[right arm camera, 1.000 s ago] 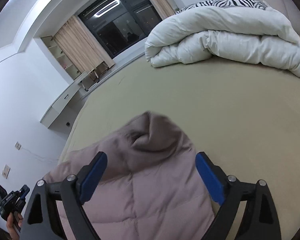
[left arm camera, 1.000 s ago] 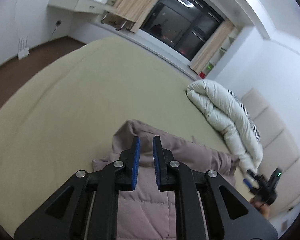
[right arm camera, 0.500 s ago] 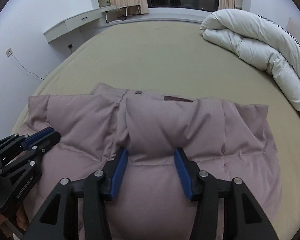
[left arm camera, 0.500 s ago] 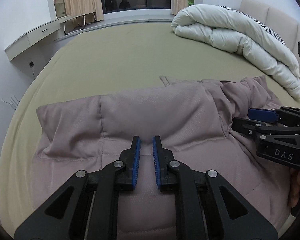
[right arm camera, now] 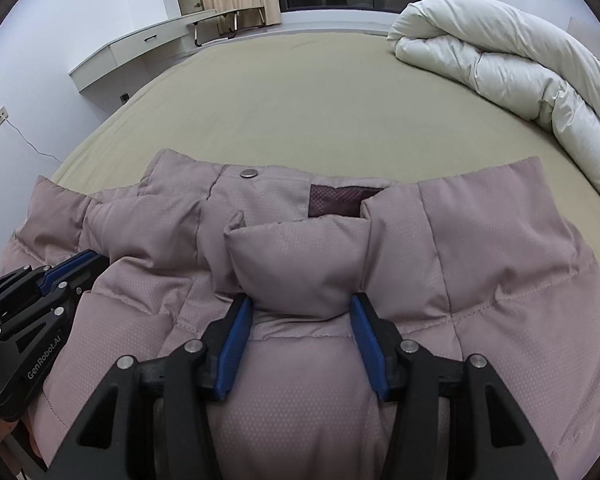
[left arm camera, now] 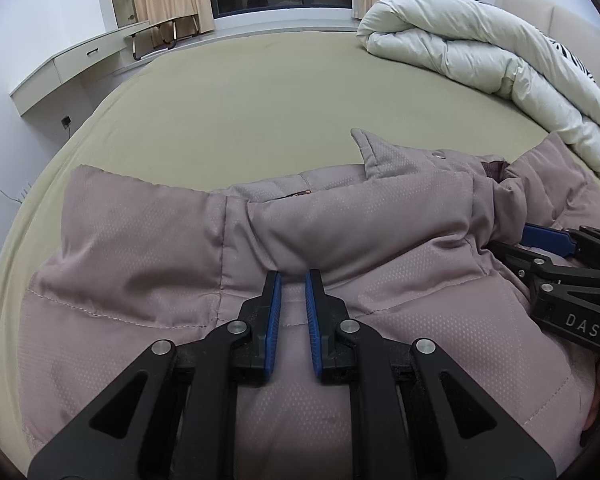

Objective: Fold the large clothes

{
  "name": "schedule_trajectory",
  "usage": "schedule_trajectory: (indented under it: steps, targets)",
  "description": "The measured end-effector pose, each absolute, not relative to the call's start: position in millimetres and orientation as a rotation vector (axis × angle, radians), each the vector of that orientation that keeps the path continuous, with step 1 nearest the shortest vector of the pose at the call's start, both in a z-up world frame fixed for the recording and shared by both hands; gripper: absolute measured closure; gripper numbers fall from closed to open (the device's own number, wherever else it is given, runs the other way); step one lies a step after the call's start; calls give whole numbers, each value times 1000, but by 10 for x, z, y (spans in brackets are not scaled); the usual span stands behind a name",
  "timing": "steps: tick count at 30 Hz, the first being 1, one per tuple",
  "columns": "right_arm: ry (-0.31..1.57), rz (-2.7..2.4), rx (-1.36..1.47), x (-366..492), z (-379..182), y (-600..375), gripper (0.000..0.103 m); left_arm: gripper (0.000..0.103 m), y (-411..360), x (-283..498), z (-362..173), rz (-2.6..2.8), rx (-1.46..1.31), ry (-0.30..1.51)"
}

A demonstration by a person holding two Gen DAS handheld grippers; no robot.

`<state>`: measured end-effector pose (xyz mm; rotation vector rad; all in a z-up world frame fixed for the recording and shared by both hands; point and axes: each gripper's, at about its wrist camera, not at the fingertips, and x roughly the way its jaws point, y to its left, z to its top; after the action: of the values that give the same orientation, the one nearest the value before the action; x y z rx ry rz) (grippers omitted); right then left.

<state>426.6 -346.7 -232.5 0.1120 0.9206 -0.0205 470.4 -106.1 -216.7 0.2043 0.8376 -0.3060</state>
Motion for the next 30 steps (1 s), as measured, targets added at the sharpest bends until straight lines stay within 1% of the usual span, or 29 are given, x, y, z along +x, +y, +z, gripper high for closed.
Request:
schedule_trajectory:
  steps: [6,9,18,30]
  targets:
    - [896,-40,86,4243,-2349,-3417,49,91,-1062,4724,-2306,-303,197,843]
    - [884,-45,75,4215,-2353,-3389,49,91,-882,4591,-2311,-309,189,833]
    - [857,-57,61,4132,-2354,-3309,49,91,-637,4613,-2359,-362,77,824]
    - [815,-75,43,4064,-2362,-3237,48,91,-503,4640,-2384,-373,41,828]
